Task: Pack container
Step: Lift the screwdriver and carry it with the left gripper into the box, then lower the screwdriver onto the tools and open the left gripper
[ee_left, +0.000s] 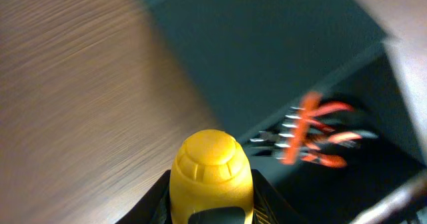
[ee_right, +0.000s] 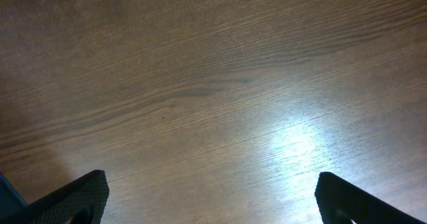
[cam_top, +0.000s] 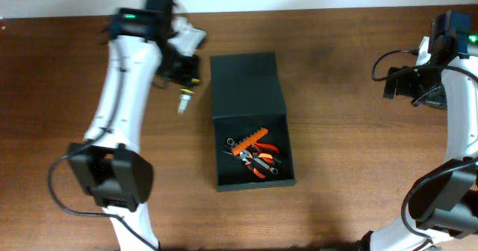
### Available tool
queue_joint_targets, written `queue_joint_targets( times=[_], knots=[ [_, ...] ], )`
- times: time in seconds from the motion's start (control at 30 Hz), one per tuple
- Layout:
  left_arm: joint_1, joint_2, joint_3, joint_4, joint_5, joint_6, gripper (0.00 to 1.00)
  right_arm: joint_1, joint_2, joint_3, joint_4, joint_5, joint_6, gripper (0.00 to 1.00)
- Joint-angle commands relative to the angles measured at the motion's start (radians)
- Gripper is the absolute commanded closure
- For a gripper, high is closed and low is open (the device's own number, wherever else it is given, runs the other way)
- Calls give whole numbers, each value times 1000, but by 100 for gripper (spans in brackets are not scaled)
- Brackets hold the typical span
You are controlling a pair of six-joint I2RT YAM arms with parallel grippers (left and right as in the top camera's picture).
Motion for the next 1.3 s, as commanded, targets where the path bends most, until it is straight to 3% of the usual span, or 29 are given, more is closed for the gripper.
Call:
queue_joint_targets(
  times=[0.0,0.33,0.53,0.8,0.93,1.27],
  knots=[
    [-139,-11,13,-11,40,72,97,-2,-2,1,3,1,12,1],
    [-377,2,1,-41,28,180,97,-2,-2,1,3,1,12,1],
    [-388,7,-137,-5,29,183,97,-2,-2,1,3,1,12,1],
    [-388,7,-409,157,33,181,96,-2,-2,1,3,1,12,1],
    [-388,15,-451,246,44,143,87,-2,-2,1,3,1,12,1],
    [-388,98,-452,323,93,95,87,-2,-2,1,3,1,12,1]
  ],
)
